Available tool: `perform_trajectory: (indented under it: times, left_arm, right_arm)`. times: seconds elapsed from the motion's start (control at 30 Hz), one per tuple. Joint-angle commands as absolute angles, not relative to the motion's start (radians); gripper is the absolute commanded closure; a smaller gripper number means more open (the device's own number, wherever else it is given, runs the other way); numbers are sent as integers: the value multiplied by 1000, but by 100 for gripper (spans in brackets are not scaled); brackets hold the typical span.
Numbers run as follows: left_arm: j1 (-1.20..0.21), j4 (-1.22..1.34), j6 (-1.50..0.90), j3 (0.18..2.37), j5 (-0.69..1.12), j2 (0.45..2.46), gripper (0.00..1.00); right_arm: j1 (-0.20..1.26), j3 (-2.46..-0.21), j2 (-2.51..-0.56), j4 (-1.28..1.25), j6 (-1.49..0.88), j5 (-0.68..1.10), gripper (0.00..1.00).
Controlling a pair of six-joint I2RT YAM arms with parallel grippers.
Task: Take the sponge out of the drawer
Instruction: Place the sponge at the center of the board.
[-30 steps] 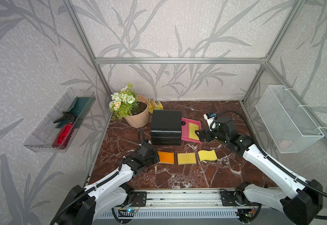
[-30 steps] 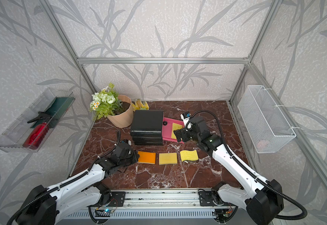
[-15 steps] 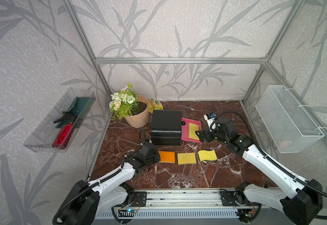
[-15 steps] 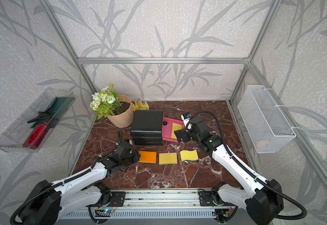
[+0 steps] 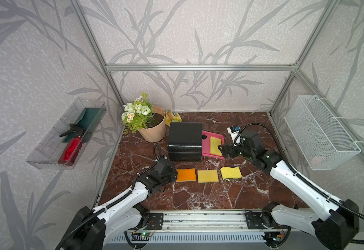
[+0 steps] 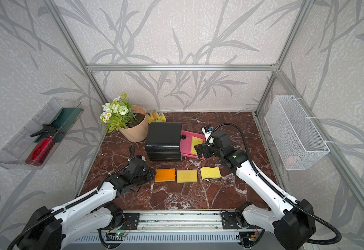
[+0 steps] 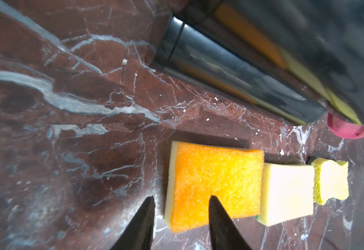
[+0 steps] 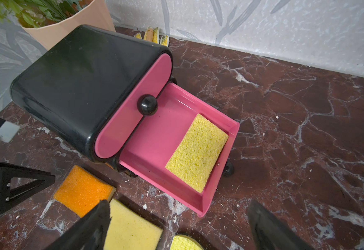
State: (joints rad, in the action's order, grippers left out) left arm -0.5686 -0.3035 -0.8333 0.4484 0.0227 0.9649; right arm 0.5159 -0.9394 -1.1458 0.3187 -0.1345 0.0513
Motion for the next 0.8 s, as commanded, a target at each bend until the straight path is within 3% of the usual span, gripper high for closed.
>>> perform_trajectory:
  times: [0.0, 0.2, 0.4, 0.53, 0.77]
  left_arm:
    - [-574, -477, -755, 569, -55, 889, 46]
    - [-572, -605, -652, 774, -96, 847, 32]
    - [-567, -615, -520, 987, -137, 983, 24]
    - [-515, -514, -480, 1075, -8, 1091, 12]
    - [-467, -447, -453, 1180, 95, 1243, 8]
  right_arm:
    - [504, -938, -1163, 332, -148, 28, 2]
    - [448, -938, -1220, 321, -203, 74, 2]
    - [427, -970, -1297, 305, -204, 128, 4]
    - [431, -1012, -1376, 307, -196, 153, 10]
    - [469, -1063, -1511, 274, -201, 160, 18]
